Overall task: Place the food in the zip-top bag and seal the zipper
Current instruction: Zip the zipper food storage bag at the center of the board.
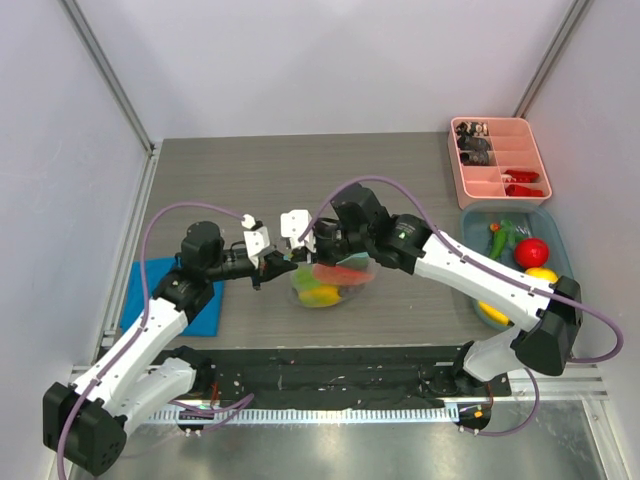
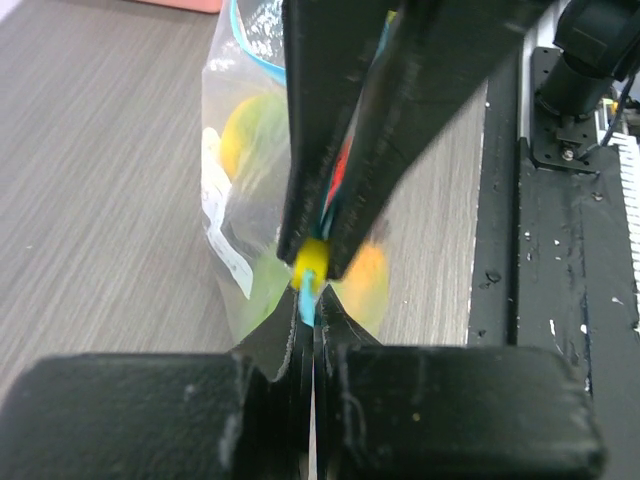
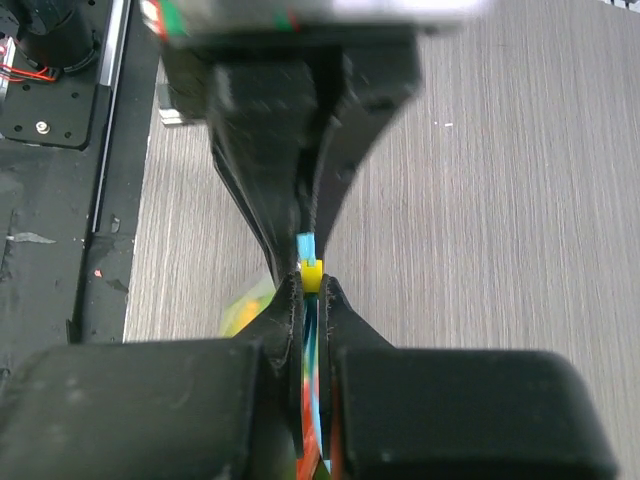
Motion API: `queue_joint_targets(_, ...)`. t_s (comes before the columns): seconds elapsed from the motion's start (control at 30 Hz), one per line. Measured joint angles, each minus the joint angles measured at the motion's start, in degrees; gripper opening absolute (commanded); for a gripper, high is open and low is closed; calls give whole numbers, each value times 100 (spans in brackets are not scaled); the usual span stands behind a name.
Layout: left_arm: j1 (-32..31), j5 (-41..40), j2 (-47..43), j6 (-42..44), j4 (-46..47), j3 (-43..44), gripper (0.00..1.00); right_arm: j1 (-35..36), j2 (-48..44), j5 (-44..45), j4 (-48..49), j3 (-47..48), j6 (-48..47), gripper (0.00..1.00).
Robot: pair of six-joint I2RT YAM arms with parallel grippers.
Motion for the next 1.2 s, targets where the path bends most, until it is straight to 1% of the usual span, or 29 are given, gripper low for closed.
queue_joint_targets(0.2,-4,-197,-107,-37,2,0,0,-367,-37,-306,-98,-46,-9,1)
queue_joint_targets(0.5,61,-249,-170,-175,-44,0,0,-796,-404,-330,-450,-278,-216,1)
queue_joint_targets(0.93,197,-321,-289,-173,-251,0,0,-2002,-813,-525,-1443,-503,-1121,1)
queue_joint_targets(1.2,326,-319,-238,-173,-337,48,0,-2780,-870,-669,-2133,-505,-1749,1)
